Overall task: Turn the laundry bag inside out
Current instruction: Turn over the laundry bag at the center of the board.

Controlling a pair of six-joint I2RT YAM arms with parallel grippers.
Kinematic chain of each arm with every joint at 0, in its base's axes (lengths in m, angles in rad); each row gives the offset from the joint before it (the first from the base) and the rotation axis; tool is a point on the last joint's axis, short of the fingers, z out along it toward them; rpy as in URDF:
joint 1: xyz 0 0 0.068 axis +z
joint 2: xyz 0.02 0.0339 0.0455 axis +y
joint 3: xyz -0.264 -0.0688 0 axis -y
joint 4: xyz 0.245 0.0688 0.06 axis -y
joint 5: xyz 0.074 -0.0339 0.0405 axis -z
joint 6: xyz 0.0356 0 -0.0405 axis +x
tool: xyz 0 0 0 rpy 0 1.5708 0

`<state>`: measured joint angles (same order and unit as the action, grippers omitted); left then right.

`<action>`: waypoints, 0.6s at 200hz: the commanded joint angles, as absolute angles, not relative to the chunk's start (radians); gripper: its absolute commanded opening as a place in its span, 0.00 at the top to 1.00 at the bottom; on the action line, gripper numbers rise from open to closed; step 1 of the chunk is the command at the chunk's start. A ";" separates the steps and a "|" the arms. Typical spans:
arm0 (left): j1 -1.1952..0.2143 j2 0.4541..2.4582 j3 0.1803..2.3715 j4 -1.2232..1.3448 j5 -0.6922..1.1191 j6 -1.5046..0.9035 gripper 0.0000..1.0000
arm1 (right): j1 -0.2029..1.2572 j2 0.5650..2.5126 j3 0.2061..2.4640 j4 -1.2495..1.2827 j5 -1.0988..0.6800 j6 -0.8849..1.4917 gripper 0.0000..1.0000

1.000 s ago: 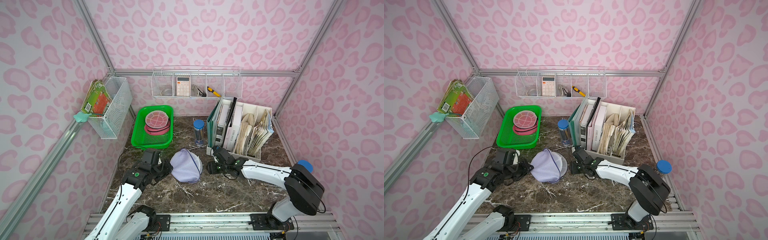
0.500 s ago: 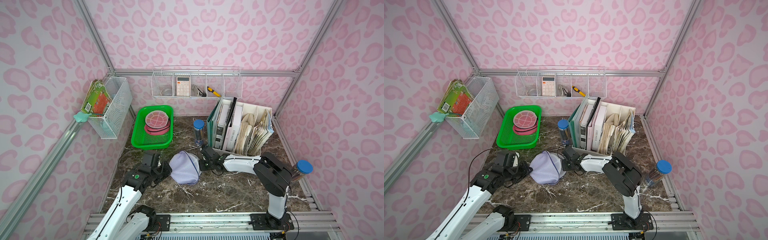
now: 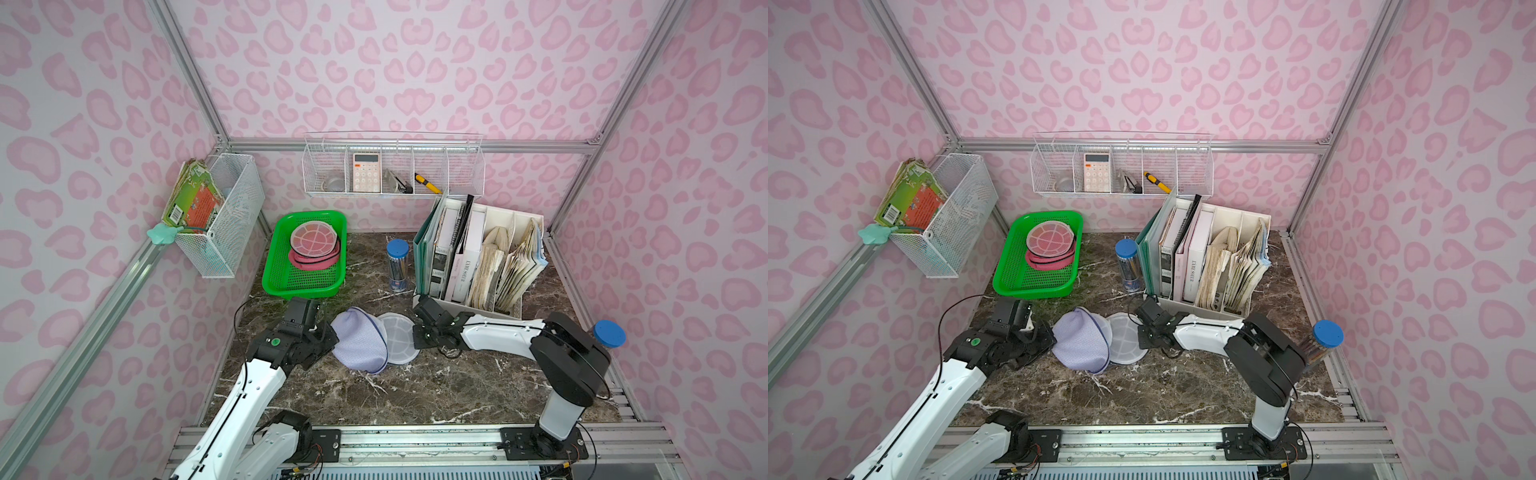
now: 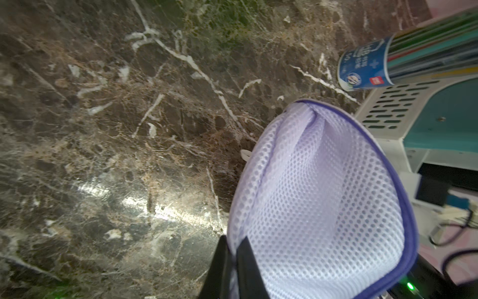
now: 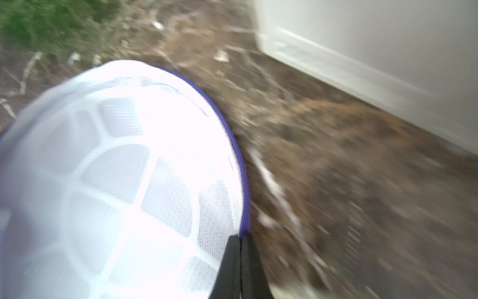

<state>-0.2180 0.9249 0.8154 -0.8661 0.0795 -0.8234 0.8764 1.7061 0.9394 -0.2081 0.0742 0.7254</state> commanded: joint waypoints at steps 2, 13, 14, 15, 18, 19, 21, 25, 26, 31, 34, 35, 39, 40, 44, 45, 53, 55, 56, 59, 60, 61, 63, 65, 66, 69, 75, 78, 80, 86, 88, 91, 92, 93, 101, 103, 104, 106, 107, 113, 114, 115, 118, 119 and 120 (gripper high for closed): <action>-0.203 0.969 0.830 -0.888 0.015 -0.783 1.00 | 0.850 1.601 0.874 -0.319 0.114 0.723 1.00; -0.201 0.999 0.838 -0.889 -0.005 -0.769 1.00 | 0.828 1.540 0.846 -0.356 0.124 0.724 1.00; -0.201 1.003 0.838 -0.890 -0.009 -0.767 1.00 | 0.825 1.533 0.843 -0.360 0.124 0.722 1.00; -0.201 1.006 0.840 -0.891 -0.012 -0.766 1.00 | 0.823 1.528 0.841 -0.362 0.124 0.722 1.00; -0.201 1.015 0.843 -0.893 -0.020 -0.763 1.00 | 0.818 1.513 0.838 -0.374 0.126 0.719 1.00; -0.201 1.019 0.843 -0.893 -0.024 -0.763 1.00 | 0.815 1.505 0.836 -0.377 0.126 0.719 1.00; -0.201 1.026 0.844 -0.894 -0.031 -0.760 1.00 | 0.812 1.495 0.833 -0.383 0.128 0.716 1.00; -0.202 1.038 0.848 -0.897 -0.042 -0.754 1.00 | 0.803 1.473 0.828 -0.399 0.133 0.713 1.00; -0.201 1.043 0.849 -0.898 -0.044 -0.753 1.00 | 0.800 1.466 0.828 -0.403 0.133 0.713 1.00; -0.201 1.058 0.854 -0.902 -0.056 -0.745 1.00 | 0.790 1.438 0.824 -0.425 0.143 0.711 1.00; -0.202 1.073 0.856 -0.904 -0.064 -0.742 1.00 | 0.783 1.422 0.823 -0.440 0.152 0.710 1.00; -0.201 1.078 0.857 -0.905 -0.066 -0.742 1.00 | 0.781 1.417 0.823 -0.446 0.155 0.711 1.00; -0.201 1.095 0.863 -0.909 -0.075 -0.738 1.00 | 0.772 1.396 0.825 -0.468 0.167 0.708 1.00; -0.201 1.098 0.866 -0.910 -0.077 -0.738 1.00 | 0.770 1.391 0.824 -0.473 0.169 0.706 1.00; -0.201 1.115 0.869 -0.915 -0.086 -0.738 1.00 | 0.760 1.370 0.824 -0.494 0.178 0.701 1.00; -0.201 1.119 0.870 -0.916 -0.088 -0.737 1.00 | 0.758 1.366 0.824 -0.499 0.181 0.699 1.00; -0.201 1.154 0.878 -0.923 -0.101 -0.735 1.00 | 0.737 1.325 0.825 -0.533 0.191 0.689 1.00; -0.201 1.159 0.880 -0.923 -0.102 -0.734 1.00 | 0.730 1.313 0.826 -0.542 0.193 0.685 1.00; -0.201 1.163 0.880 -0.923 -0.103 -0.733 1.00 | 0.727 1.309 0.827 -0.546 0.193 0.684 1.00; -0.201 1.177 0.884 -0.925 -0.103 -0.729 1.00 | 0.720 1.293 0.827 -0.557 0.193 0.679 1.00; -0.201 1.181 0.885 -0.926 -0.103 -0.727 1.00 | 0.717 1.288 0.827 -0.560 0.193 0.678 1.00; -0.201 1.189 0.886 -0.927 -0.103 -0.726 1.00 | 0.714 1.284 0.827 -0.564 0.194 0.677 1.00; -0.201 1.199 0.889 -0.930 -0.104 -0.722 1.00 | 0.709 1.275 0.828 -0.571 0.195 0.674 1.00; -0.201 1.209 0.894 -0.934 -0.103 -0.720 1.00 | 0.703 1.263 0.827 -0.578 0.196 0.672 1.00; -0.201 1.214 0.895 -0.935 -0.102 -0.720 1.00 | 0.701 1.259 0.827 -0.581 0.196 0.671 1.00; -0.202 1.231 0.898 -0.938 -0.103 -0.718 1.00 | 0.693 1.243 0.827 -0.590 0.196 0.669 1.00; -0.201 1.261 0.904 -0.937 -0.096 -0.716 1.00 | 0.680 1.213 0.827 -0.603 0.197 0.662 1.00; -0.201 1.277 0.906 -0.937 -0.095 -0.716 1.00 | 0.674 1.199 0.826 -0.609 0.200 0.662 1.00; -0.201 1.287 0.908 -0.937 -0.095 -0.716 1.00 | 0.670 1.189 0.826 -0.612 0.201 0.661 1.00; -0.204 1.312 0.911 -0.935 -0.095 -0.717 1.00 | 0.661 1.161 0.824 -0.616 0.201 0.660 1.00; -0.204 1.318 0.912 -0.934 -0.094 -0.718 1.00 | 0.660 1.150 0.824 -0.616 0.201 0.659 1.00; -0.205 1.328 0.913 -0.931 -0.095 -0.718 1.00 | 0.658 1.136 0.823 -0.614 0.198 0.656 1.00; -0.205 1.331 0.913 -0.929 -0.094 -0.718 1.00 | 0.657 1.132 0.823 -0.613 0.196 0.656 1.00; -0.206 1.334 0.913 -0.928 -0.094 -0.718 1.00 | 0.657 1.127 0.824 -0.612 0.195 0.654 1.00; -0.207 1.354 0.915 -0.918 -0.092 -0.720 1.00 | 0.655 1.092 0.821 -0.602 0.187 0.641 1.00; -0.207 1.358 0.916 -0.916 -0.090 -0.721 1.00 | 0.656 1.083 0.822 -0.601 0.186 0.640 1.00; -0.207 1.360 0.917 -0.914 -0.090 -0.721 1.00 | 0.655 1.079 0.822 -0.601 0.185 0.641 1.00; -0.208 1.364 0.916 -0.911 -0.087 -0.722 1.00 | 0.654 1.074 0.823 -0.600 0.184 0.640 1.00; -0.207 1.364 0.917 -0.909 -0.084 -0.722 1.00 | 0.654 1.069 0.823 -0.599 0.183 0.641 1.00; -0.209 1.373 0.919 -0.899 -0.071 -0.719 1.00 | 0.655 1.053 0.825 -0.592 0.176 0.639 1.00; -0.209 1.375 0.919 -0.897 -0.070 -0.720 1.00 | 0.654 1.051 0.825 -0.590 0.175 0.640 1.00; -0.209 1.375 0.920 -0.897 -0.069 -0.721 1.00 | 0.654 1.048 0.825 -0.589 0.174 0.639 1.00; -0.210 1.378 0.921 -0.894 -0.068 -0.723 1.00 | 0.654 1.043 0.827 -0.585 0.170 0.637 1.00; -0.210 1.378 0.921 -0.893 -0.068 -0.725 1.00 | 0.654 1.041 0.827 -0.583 0.169 0.636 1.00; -0.210 1.380 0.922 -0.891 -0.067 -0.725 1.00 | 0.654 1.039 0.827 -0.582 0.167 0.636 1.00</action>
